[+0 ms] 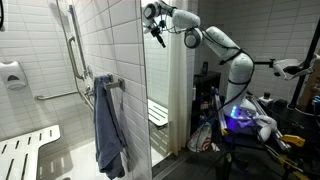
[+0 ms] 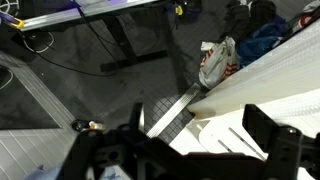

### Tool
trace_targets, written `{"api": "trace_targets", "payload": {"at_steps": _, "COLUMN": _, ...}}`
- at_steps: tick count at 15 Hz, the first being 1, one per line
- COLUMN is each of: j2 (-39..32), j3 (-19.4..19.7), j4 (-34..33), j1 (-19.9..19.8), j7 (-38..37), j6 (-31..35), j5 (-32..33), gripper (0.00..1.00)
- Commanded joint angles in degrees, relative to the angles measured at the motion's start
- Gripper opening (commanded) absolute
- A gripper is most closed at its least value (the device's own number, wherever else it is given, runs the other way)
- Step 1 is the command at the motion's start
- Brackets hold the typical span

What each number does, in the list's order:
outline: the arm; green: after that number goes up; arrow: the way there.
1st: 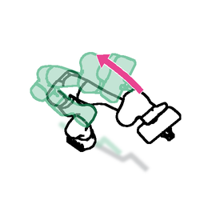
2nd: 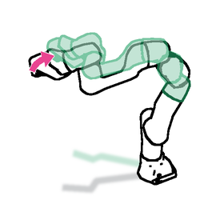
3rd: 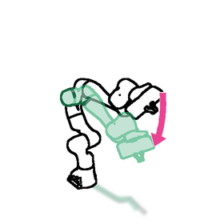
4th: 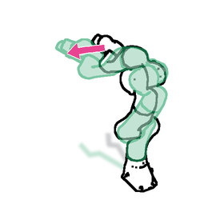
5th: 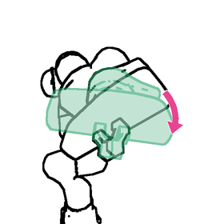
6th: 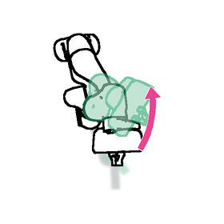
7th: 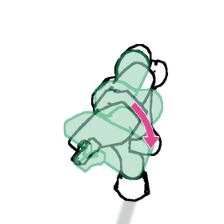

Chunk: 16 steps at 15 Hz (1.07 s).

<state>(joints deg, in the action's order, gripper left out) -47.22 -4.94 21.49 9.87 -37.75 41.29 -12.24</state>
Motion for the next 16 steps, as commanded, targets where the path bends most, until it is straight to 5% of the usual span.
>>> {"api": "trace_targets", "payload": {"at_steps": 1, "j2": -1.8, "j3": 0.6, "j4": -2.5, "j1": 0.6, "j7": -0.9, "j6": 8.9, "j5": 0.2, "gripper": 1.00}}
{"api": "trace_targets", "payload": {"at_steps": 7, "j2": -2.6, "j3": -1.0, "j4": -1.3, "j1": 2.1, "j7": -4.1, "j6": 27.9, "j5": -0.7, "gripper": 1.00}}
{"api": "trace_targets", "payload": {"at_steps": 16, "j2": -3.1, "j3": -2.1, "j4": -1.4, "j1": 2.3, "j7": -2.9, "j6": 27.1, "j5": -0.5, "gripper": 1.00}}
